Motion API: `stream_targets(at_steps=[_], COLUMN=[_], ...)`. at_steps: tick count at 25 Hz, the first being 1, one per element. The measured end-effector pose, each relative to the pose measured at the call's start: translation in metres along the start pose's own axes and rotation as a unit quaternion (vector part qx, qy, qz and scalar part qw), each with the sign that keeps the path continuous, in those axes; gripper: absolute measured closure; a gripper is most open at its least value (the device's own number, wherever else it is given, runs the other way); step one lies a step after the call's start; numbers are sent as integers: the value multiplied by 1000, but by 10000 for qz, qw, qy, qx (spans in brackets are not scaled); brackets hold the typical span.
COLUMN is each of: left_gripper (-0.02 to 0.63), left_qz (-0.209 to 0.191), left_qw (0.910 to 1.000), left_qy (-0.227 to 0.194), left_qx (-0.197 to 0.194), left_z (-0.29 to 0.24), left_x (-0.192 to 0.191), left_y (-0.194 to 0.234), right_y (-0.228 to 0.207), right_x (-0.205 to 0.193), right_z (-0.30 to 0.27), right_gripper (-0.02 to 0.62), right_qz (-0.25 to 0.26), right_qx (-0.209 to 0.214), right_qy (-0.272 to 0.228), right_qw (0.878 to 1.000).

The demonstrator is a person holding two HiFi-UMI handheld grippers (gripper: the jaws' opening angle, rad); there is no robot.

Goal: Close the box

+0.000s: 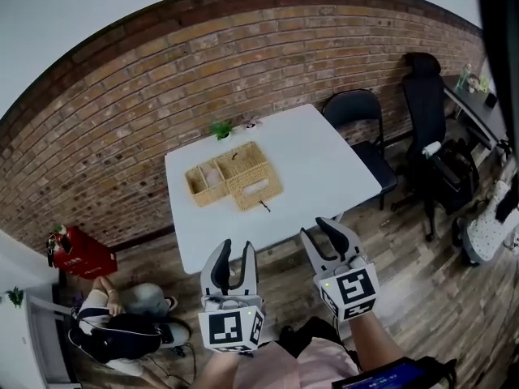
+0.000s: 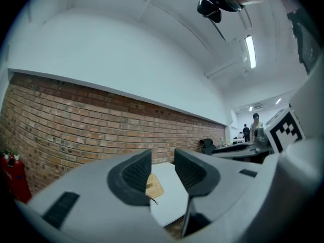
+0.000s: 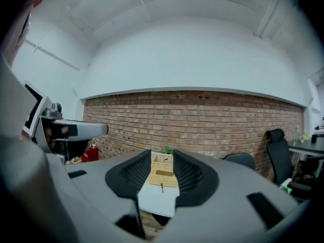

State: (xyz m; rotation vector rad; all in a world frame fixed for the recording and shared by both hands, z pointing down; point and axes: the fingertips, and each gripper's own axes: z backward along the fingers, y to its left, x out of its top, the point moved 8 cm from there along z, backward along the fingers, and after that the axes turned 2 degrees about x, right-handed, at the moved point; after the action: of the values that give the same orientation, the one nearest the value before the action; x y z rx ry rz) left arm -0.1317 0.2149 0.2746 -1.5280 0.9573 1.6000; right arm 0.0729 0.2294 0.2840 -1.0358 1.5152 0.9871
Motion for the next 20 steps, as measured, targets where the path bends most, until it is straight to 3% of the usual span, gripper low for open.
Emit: stream_targets(at_steps=[11,20], left_gripper=[457,457], left_qz=[29,-75], left_qw=[9993,9969], left_qy=[363,402], left_qx=[130,676], left_z=[-75,-163], left_x=[-32,-41], left_y=[11,22], right_y=[-50,-119], right_x=[-22,-32], right_z=[-66,-159], right_gripper=[457,451], right_qz=[-171,-258], right_qx=[164,886], right_qy=[215,210], right_qw=[9995,9955])
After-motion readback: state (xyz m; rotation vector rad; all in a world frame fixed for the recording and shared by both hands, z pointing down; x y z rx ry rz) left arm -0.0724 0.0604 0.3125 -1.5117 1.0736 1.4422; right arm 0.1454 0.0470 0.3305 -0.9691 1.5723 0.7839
